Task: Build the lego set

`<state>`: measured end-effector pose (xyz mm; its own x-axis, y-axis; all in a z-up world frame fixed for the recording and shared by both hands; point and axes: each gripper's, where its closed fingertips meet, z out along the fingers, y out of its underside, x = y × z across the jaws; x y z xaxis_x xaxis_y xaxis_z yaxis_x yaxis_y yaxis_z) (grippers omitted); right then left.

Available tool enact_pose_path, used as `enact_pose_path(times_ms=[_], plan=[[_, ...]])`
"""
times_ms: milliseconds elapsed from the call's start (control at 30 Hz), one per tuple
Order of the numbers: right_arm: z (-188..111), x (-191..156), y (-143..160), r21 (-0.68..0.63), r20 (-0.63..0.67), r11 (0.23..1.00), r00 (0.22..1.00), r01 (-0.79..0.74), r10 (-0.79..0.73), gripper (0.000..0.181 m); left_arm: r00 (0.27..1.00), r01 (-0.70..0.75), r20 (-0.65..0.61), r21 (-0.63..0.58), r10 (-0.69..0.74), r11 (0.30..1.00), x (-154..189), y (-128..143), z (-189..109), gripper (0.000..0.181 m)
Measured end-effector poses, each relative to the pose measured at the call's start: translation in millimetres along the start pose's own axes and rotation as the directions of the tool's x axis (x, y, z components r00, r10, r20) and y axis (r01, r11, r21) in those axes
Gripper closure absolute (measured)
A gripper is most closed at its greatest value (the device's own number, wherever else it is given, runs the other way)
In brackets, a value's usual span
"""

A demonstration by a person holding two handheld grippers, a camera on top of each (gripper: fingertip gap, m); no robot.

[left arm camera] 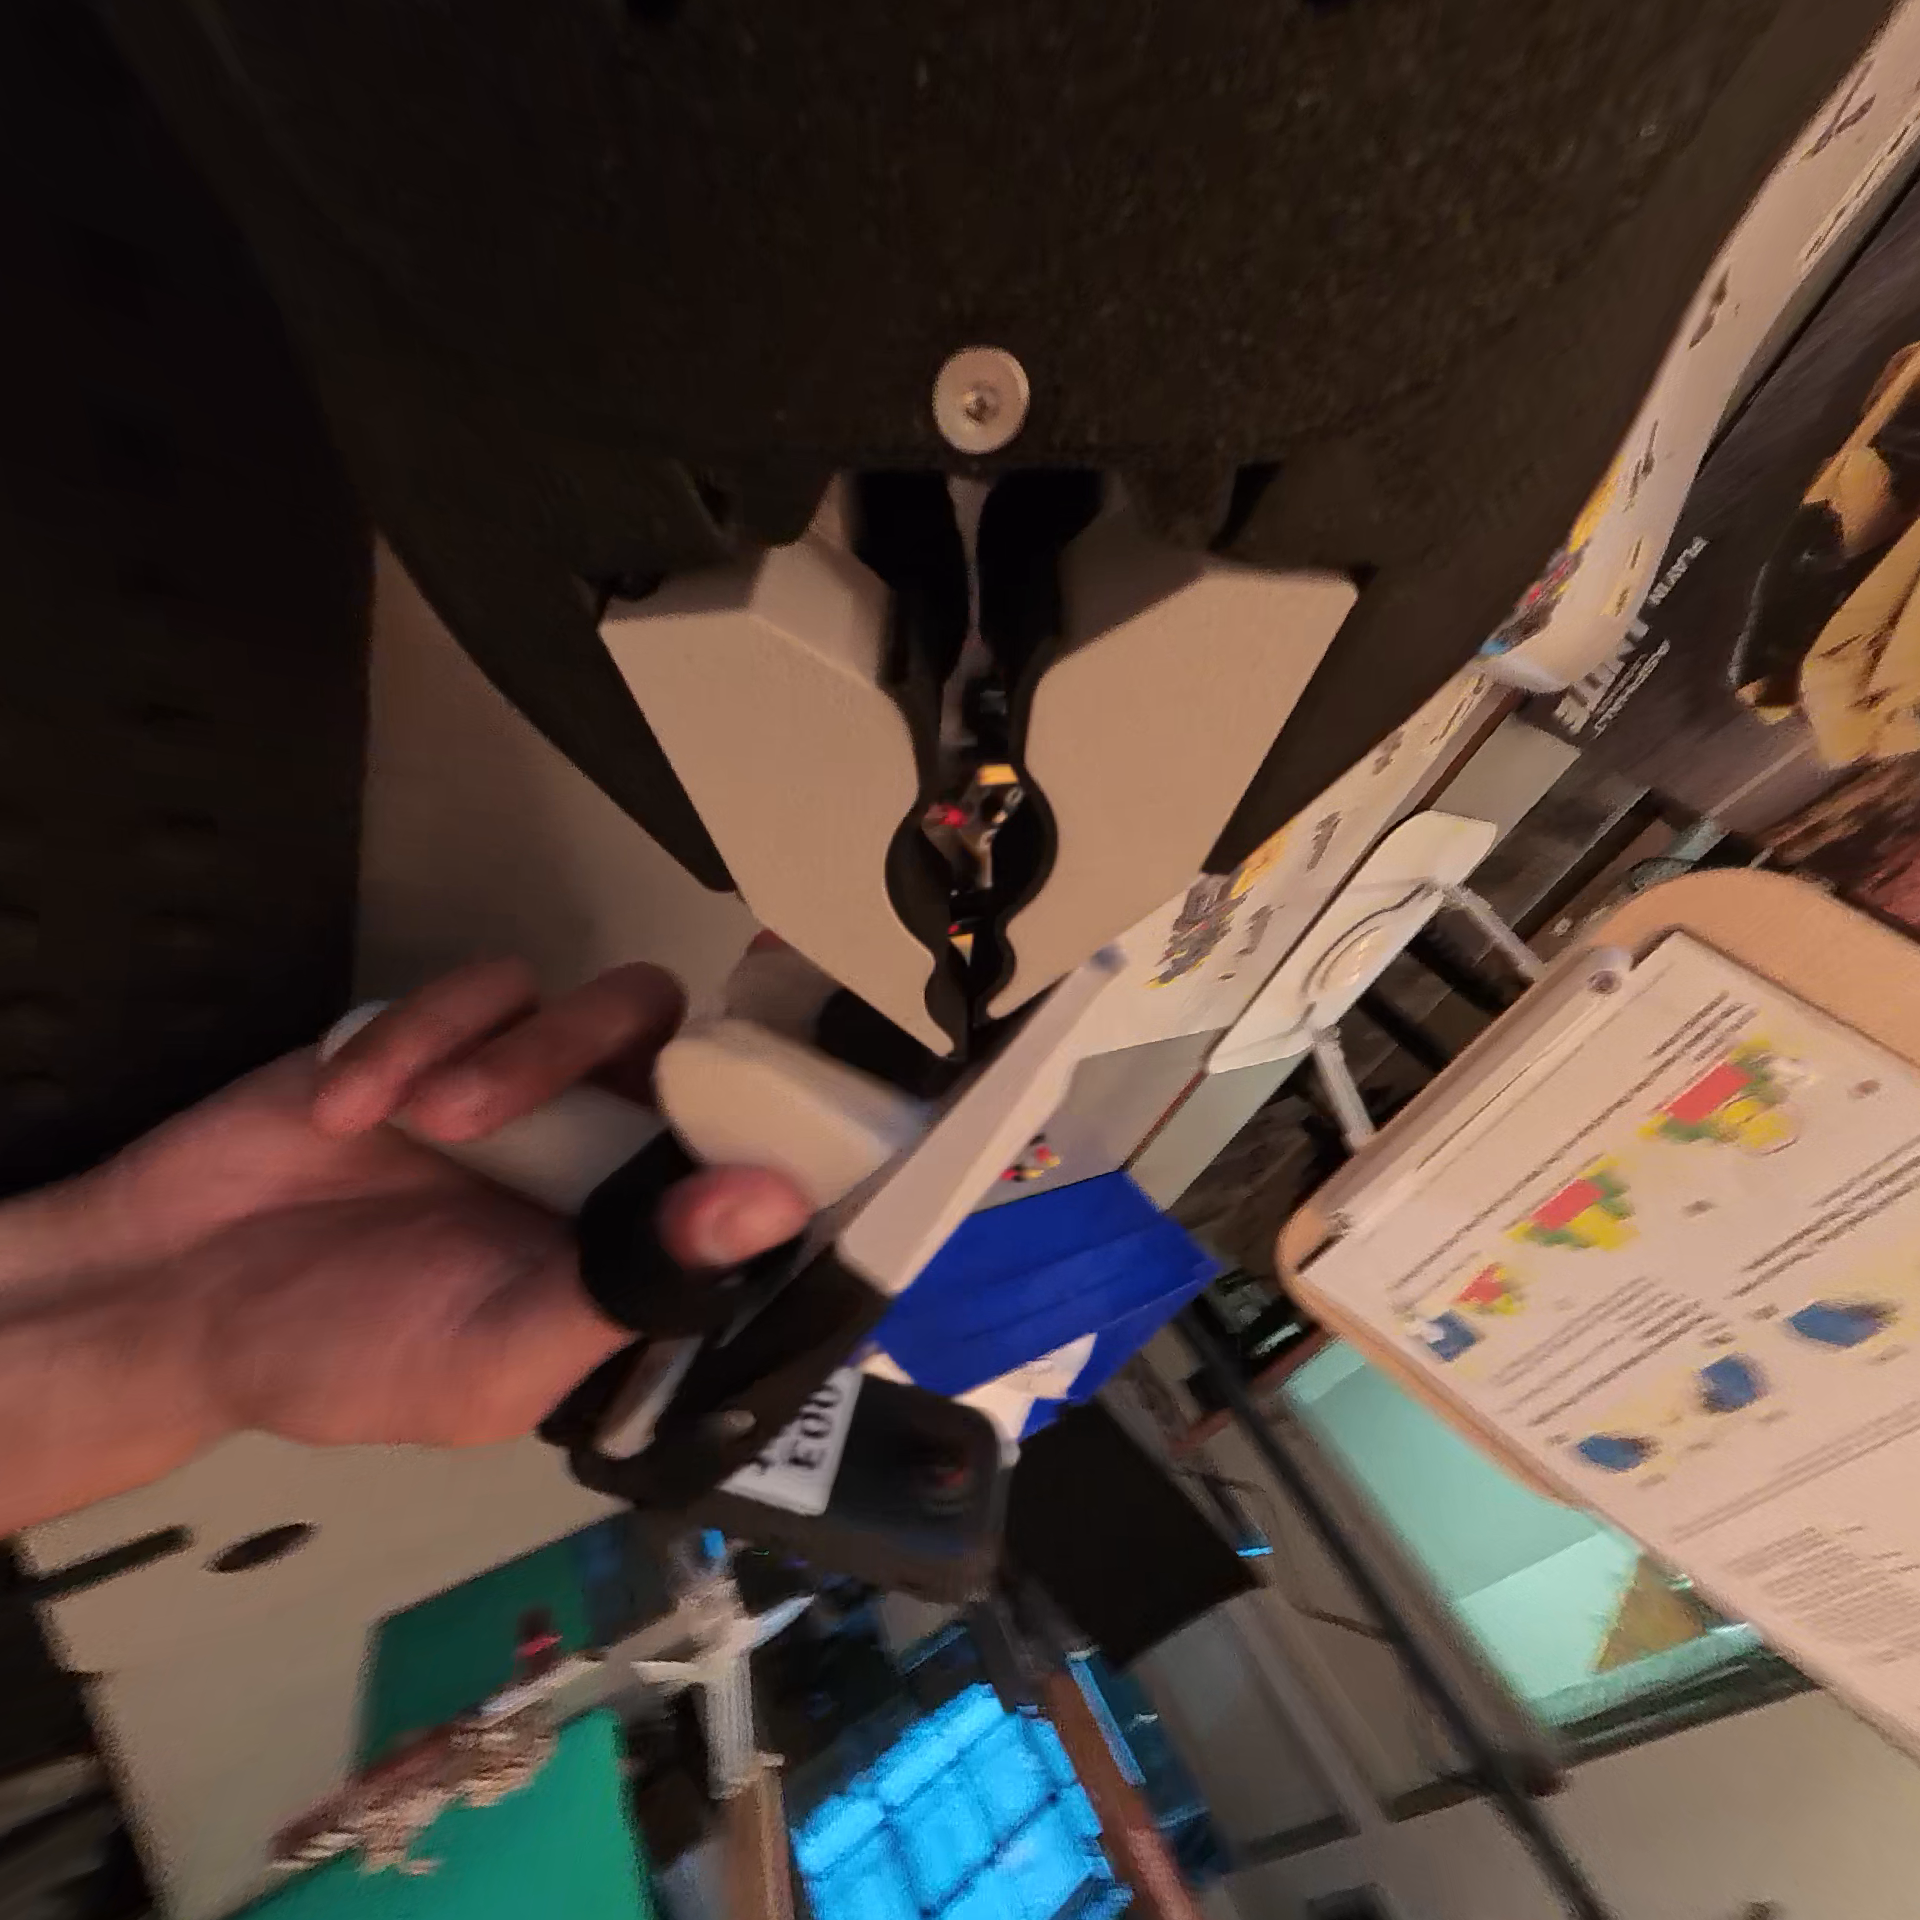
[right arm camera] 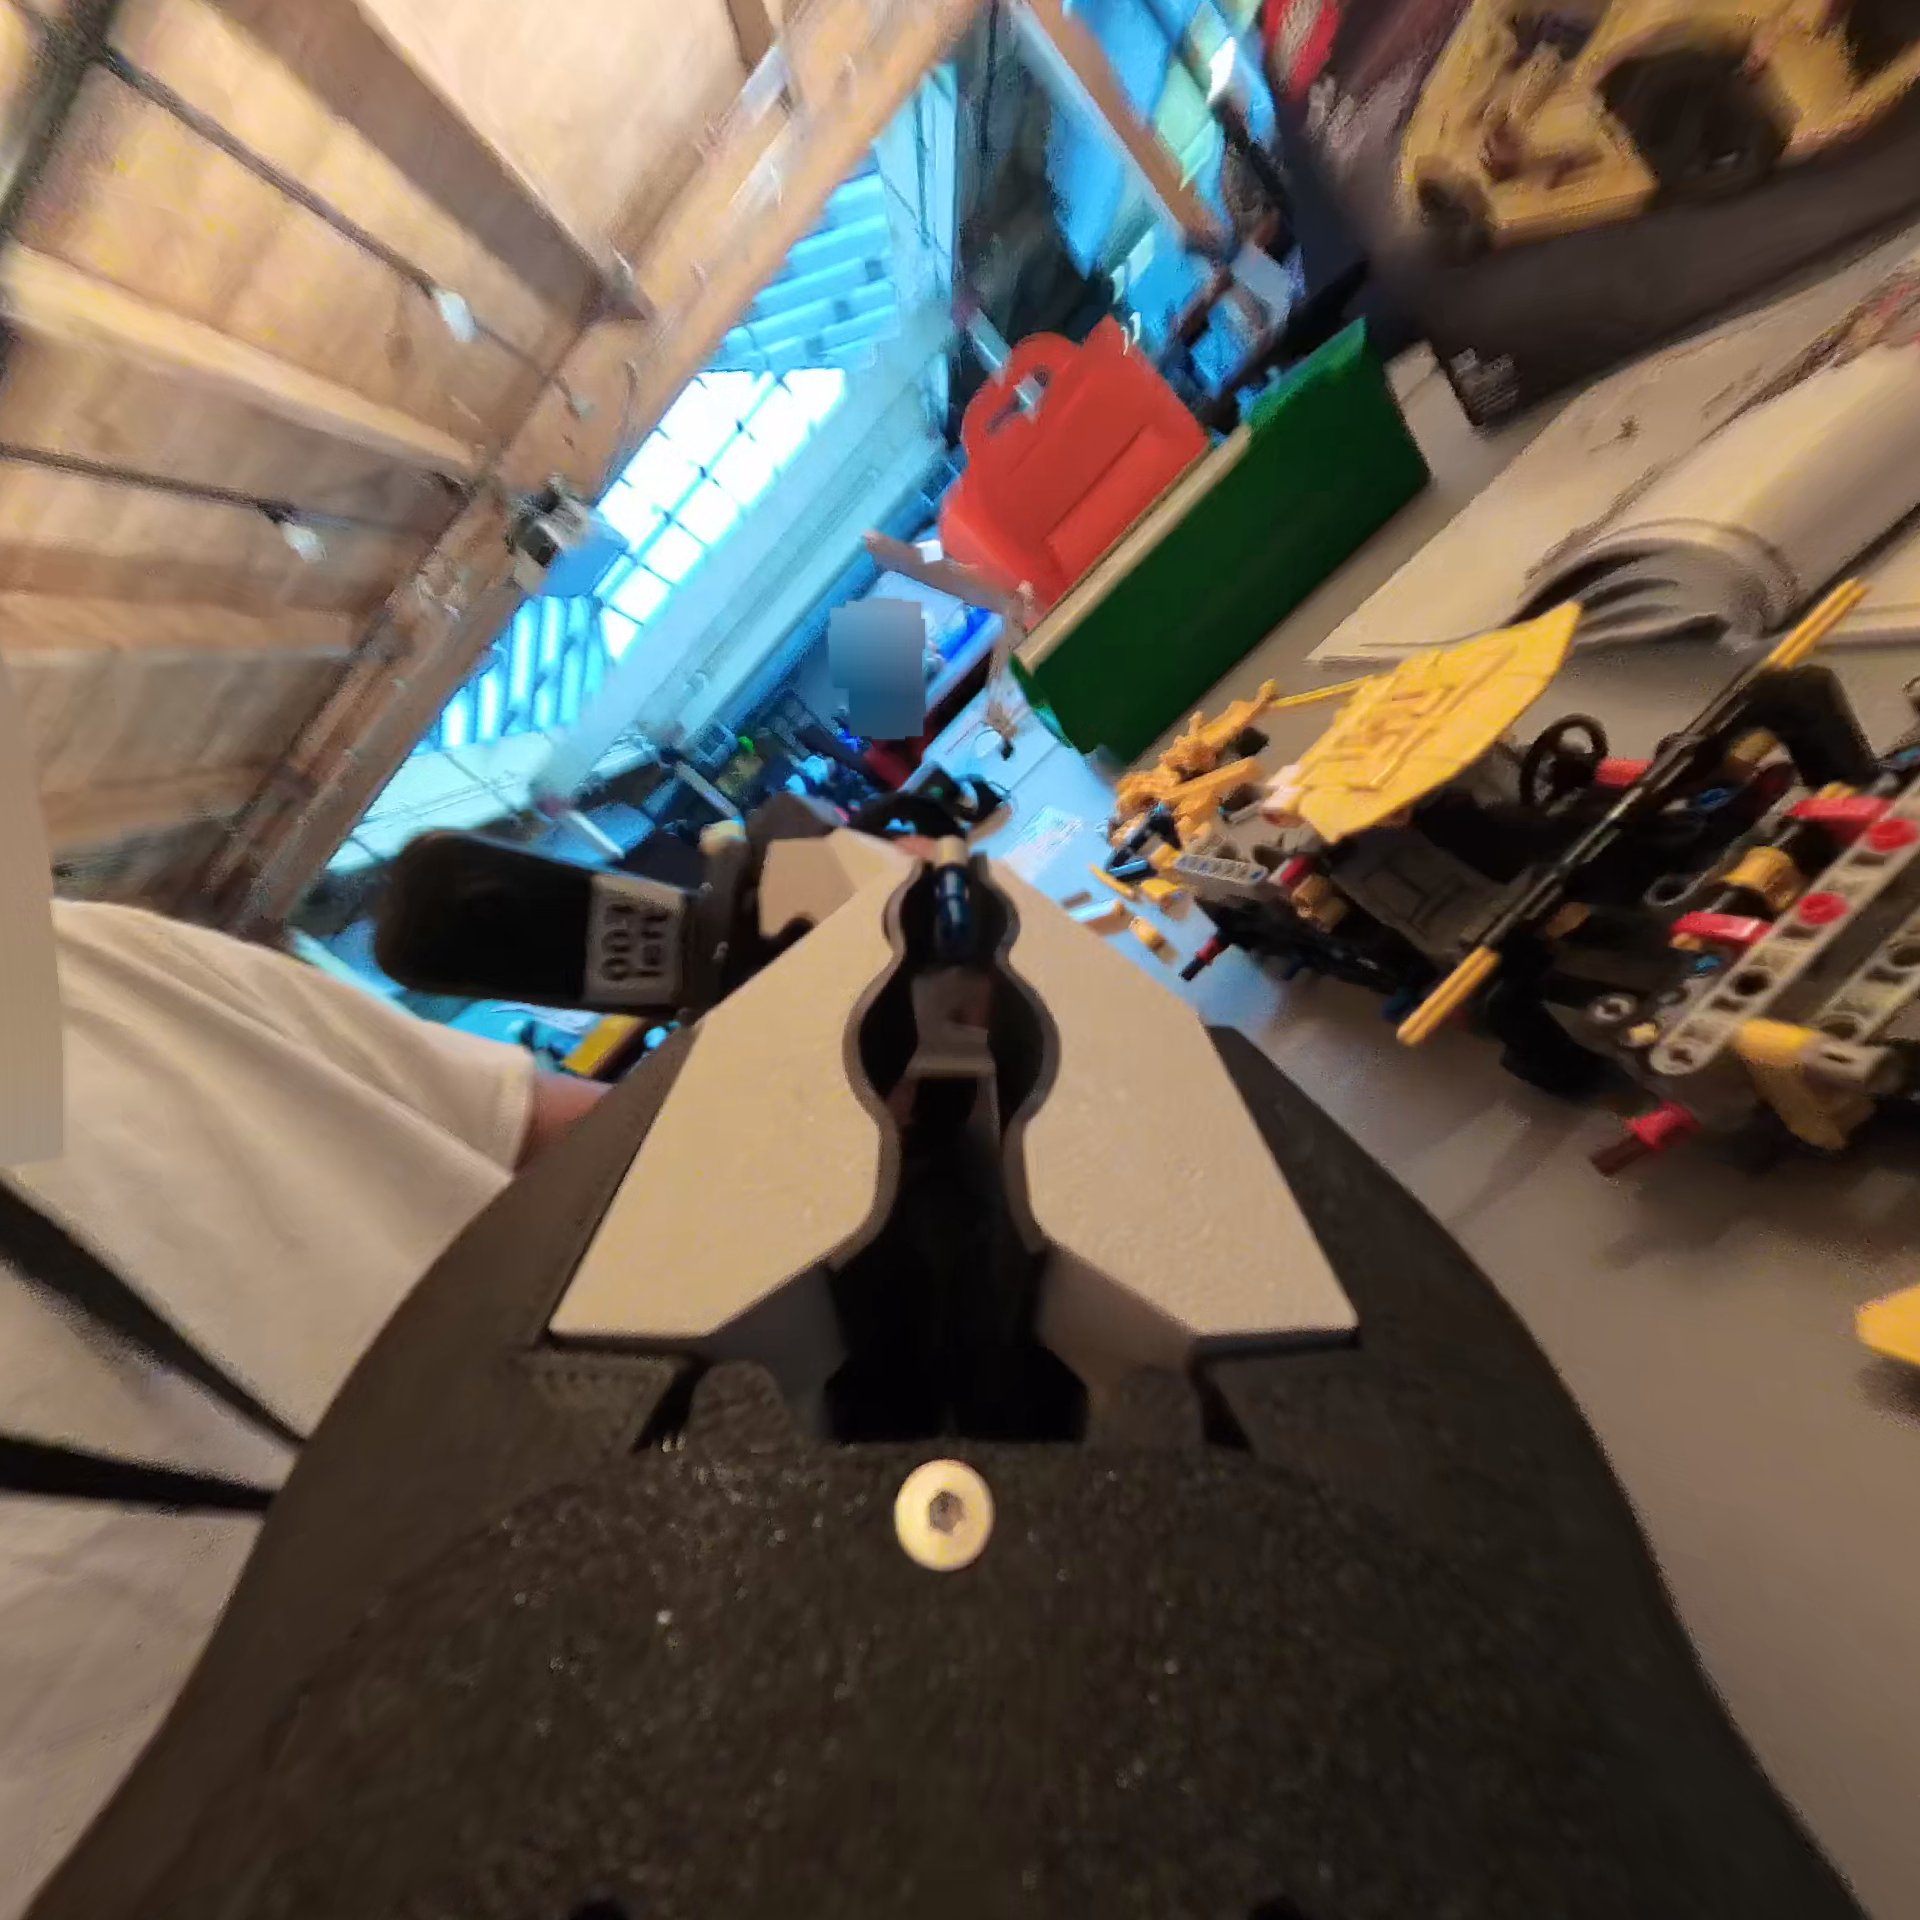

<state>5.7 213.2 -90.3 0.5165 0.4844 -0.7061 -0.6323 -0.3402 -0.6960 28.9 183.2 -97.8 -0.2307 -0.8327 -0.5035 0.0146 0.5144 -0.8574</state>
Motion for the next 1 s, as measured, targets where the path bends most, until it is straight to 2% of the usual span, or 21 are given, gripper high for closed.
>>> enact_pose_path(times_ms=[100,200,333,400,533,733,900,1000], plan=[[-5,2,-12,0.041,-0.038,0.998,0.998,0.052,-0.051,0.176,0.999,0.002,0.054,0.044,-0.004,0.999,-8,-7,-3,0.181],[-8,1,-14,0.078,-0.01,0.997,1.0,0.003,-0.002,0.176,0.998,0.063,0.022,0.024,-0.063,0.998,-7,-1,-1,0.181],[-16,9,-25,0.137,0.004,0.989,0.998,-0.059,0.059,0.175,0.978,0.207,-0.002,0.015,-0.207,0.978,-13,3,2,0.181],[-16,10,-23,0.126,-0.022,0.991,0.999,-0.035,0.038,0.176,0.961,0.272,0.029,0.034,-0.273,0.962,-25,4,0,0.17],[-17,9,-22,0.134,0.0,0.989,0.998,-0.064,0.064,0.175,0.974,0.223,0.037,0.037,-0.224,0.974,-24,5,0,0.169],[-10,7,-17,0.101,-0.005,0.994,0.999,-0.047,0.047,0.175,0.97,0.242,0.016,0.05,-0.243,0.969,-24,2,-3,0.179],[-10,3,-17,0.101,0.065,0.988,0.992,-0.119,0.112,0.175,0.965,0.261,-0.011,0.068,-0.261,0.963,-24,-1,-5,0.18],[-14,10,-25,0.164,0.1,0.963,0.975,-0.212,0.198,0.175,0.966,0.26,0.0,0.028,-0.26,0.965,-20,7,1,0.181]])
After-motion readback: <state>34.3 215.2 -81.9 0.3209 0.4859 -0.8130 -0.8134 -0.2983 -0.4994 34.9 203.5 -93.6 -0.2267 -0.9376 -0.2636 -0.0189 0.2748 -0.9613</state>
